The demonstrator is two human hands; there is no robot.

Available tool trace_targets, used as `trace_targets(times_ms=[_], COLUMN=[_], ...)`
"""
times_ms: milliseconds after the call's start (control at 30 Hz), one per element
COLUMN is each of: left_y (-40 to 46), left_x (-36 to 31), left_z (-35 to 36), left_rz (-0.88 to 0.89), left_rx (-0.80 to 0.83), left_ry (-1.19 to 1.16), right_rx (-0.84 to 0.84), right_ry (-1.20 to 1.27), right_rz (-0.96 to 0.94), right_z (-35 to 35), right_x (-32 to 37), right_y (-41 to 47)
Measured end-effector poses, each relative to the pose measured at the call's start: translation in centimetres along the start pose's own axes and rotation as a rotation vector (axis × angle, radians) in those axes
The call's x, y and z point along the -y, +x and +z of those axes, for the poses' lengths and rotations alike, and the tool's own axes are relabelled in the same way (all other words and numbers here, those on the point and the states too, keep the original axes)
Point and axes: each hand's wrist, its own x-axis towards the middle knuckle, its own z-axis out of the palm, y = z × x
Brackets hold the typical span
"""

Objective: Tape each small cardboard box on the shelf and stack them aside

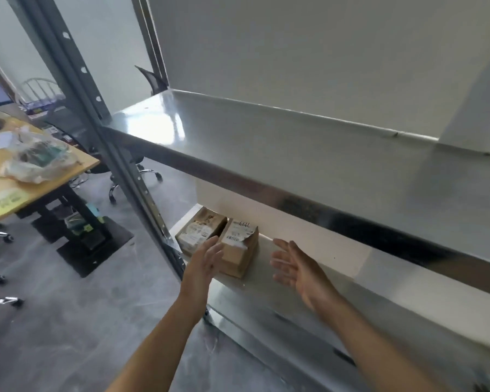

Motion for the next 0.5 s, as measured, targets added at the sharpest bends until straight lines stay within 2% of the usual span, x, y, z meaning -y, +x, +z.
trace_targets(times_ms=[267, 400, 500], left_y=[6.8, 7.9, 8.7], left_x=[-0.3, -0.2, 0.5], left_z=[-2.4, -2.9, -3.3], left_rz=[-0.12, -0.112, -0.136], left_rx=[0.109, 0.13, 0.157], left_ry=[0.041, 0.043, 0.146], right_rx=[-0.134, -0.183, -0.212], right_ry=[-0.137, -0.244, -0.359], right_rz=[-0.003, 0.033, 0.063], right_z=[5.5, 7.4, 8.2], right_x=[-0.2, -0.3, -0.8], right_y=[4.1, 6.2, 7.6])
